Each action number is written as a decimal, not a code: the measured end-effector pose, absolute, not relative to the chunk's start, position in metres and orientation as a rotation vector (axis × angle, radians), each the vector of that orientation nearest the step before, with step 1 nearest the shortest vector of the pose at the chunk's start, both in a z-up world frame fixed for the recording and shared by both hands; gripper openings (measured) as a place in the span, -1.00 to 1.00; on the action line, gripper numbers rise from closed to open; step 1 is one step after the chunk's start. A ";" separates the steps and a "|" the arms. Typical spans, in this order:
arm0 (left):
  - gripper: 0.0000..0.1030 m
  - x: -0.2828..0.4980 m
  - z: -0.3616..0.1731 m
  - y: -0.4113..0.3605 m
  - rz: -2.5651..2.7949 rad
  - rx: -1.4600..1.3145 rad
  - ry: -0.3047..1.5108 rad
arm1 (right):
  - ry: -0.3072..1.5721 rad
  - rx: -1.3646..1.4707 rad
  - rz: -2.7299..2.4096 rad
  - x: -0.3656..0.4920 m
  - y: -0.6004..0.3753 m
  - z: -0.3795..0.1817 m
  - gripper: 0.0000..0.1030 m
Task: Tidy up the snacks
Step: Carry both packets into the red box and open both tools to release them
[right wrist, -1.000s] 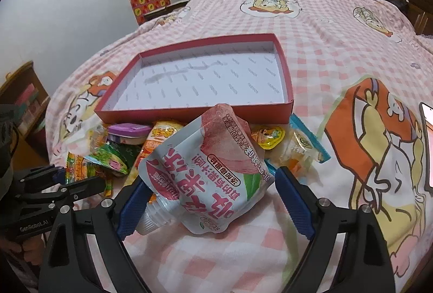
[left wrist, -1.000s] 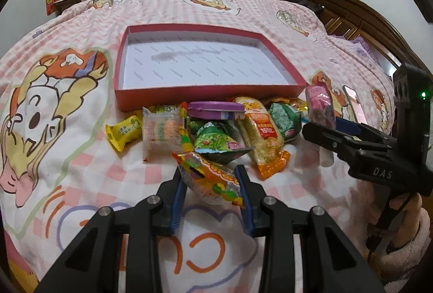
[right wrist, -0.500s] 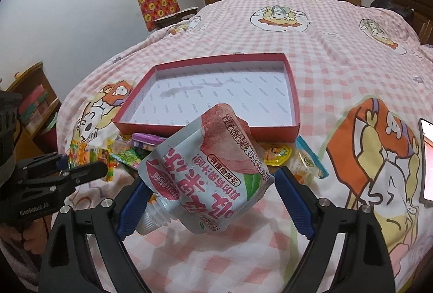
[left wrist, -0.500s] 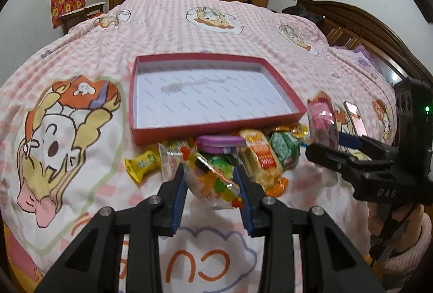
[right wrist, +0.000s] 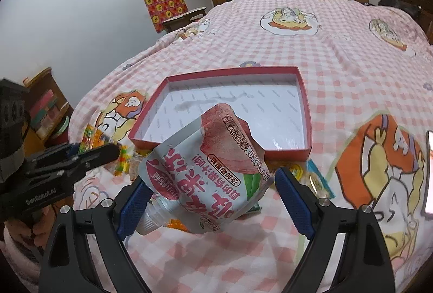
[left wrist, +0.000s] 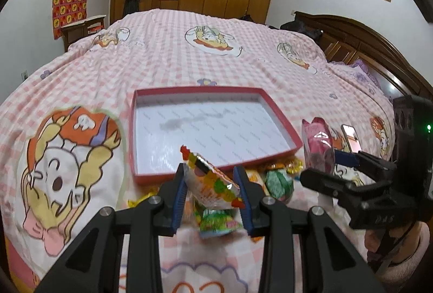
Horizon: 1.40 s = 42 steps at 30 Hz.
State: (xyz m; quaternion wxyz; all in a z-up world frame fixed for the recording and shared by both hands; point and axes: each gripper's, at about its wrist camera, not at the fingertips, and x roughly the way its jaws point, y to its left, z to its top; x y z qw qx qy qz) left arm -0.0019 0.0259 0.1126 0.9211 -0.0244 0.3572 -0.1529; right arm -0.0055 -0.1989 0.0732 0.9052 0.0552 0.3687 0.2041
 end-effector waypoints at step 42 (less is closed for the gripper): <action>-0.30 0.176 0.067 0.008 -0.250 -0.031 0.874 | 0.881 -0.060 0.314 0.163 -0.177 0.044 0.76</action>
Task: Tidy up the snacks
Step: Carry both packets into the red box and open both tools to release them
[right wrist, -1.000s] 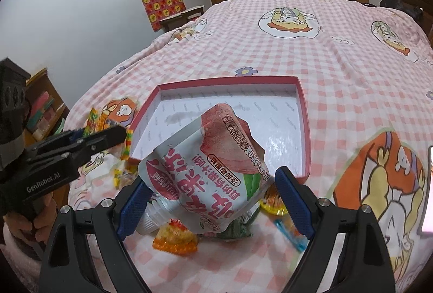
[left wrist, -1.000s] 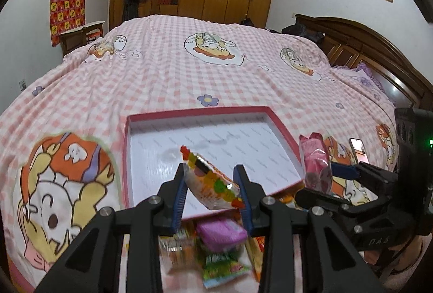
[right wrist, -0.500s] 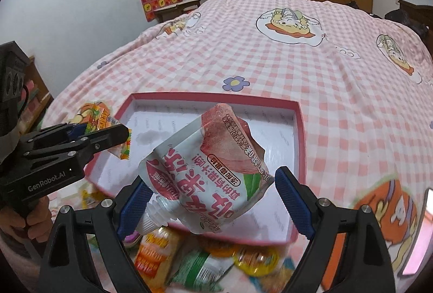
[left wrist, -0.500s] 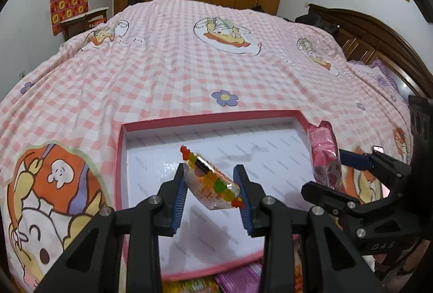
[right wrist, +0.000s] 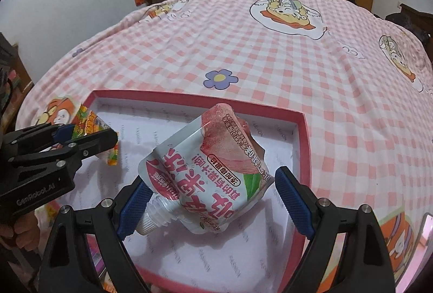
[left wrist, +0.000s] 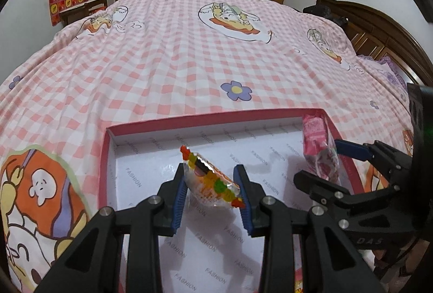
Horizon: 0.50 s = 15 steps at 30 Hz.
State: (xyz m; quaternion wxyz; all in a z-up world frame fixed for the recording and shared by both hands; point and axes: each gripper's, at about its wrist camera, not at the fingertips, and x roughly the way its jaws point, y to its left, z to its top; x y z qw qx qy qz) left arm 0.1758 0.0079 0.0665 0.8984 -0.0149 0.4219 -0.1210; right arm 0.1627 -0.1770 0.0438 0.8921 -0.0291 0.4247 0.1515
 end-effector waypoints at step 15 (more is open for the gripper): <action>0.08 0.171 0.076 0.006 -0.217 0.003 0.832 | 0.851 -0.084 0.309 0.169 -0.175 0.044 0.99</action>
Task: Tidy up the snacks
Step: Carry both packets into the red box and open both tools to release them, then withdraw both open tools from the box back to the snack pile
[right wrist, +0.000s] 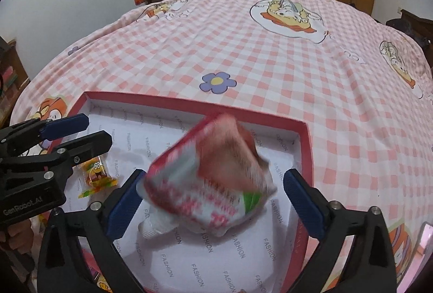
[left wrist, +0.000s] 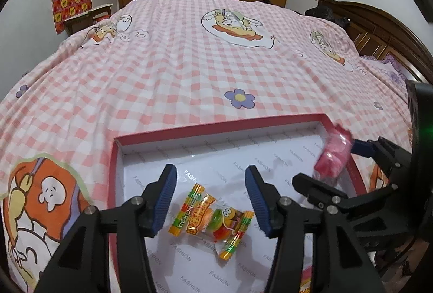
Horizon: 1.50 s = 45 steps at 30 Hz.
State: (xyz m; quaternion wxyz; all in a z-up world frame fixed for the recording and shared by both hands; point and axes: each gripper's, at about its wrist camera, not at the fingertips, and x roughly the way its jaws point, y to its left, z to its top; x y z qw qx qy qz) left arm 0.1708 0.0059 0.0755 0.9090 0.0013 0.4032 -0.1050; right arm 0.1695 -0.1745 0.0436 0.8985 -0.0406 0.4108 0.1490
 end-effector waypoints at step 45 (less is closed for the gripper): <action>0.09 0.033 0.082 0.053 -0.163 -0.055 0.861 | 0.826 0.075 0.411 0.016 -0.208 0.053 0.99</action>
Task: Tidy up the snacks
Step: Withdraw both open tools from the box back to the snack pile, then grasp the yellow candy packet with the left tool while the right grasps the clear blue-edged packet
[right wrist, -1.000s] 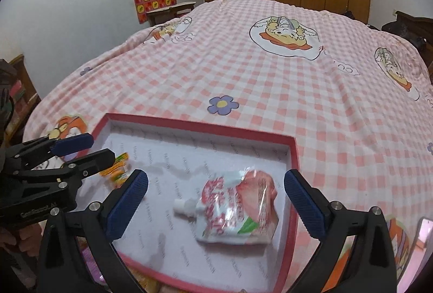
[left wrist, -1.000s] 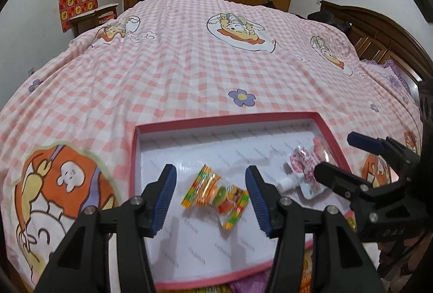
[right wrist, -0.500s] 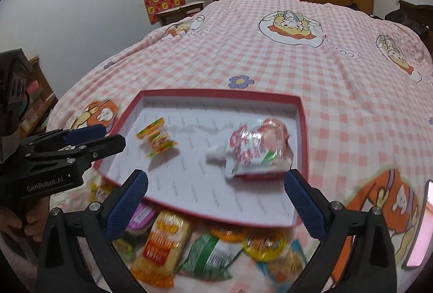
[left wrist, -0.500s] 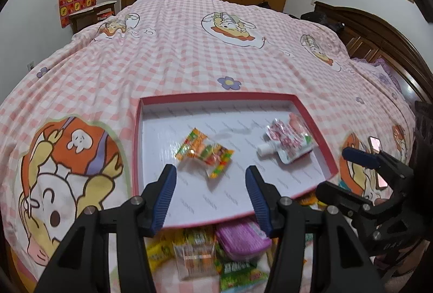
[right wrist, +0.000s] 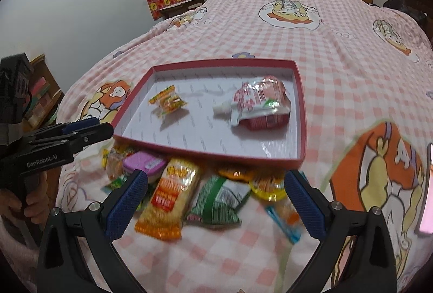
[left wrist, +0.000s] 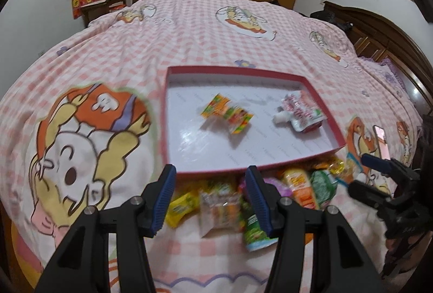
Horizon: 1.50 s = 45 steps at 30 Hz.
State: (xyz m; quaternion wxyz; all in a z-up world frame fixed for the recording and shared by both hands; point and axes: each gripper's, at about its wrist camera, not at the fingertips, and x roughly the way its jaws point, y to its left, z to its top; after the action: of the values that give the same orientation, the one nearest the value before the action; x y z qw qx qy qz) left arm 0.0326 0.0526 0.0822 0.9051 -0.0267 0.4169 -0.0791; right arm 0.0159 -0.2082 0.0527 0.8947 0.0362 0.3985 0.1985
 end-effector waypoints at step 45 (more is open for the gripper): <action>-0.29 0.035 0.026 0.077 -0.143 -0.067 0.913 | 0.911 0.199 0.273 0.025 -0.262 -0.001 0.23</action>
State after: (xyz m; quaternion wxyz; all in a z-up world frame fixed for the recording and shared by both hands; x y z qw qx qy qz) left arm 0.0349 0.0775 0.0259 0.8946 -0.0325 0.4404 -0.0691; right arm 0.0252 -0.2622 -0.0005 0.8843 0.0955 0.4379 0.1311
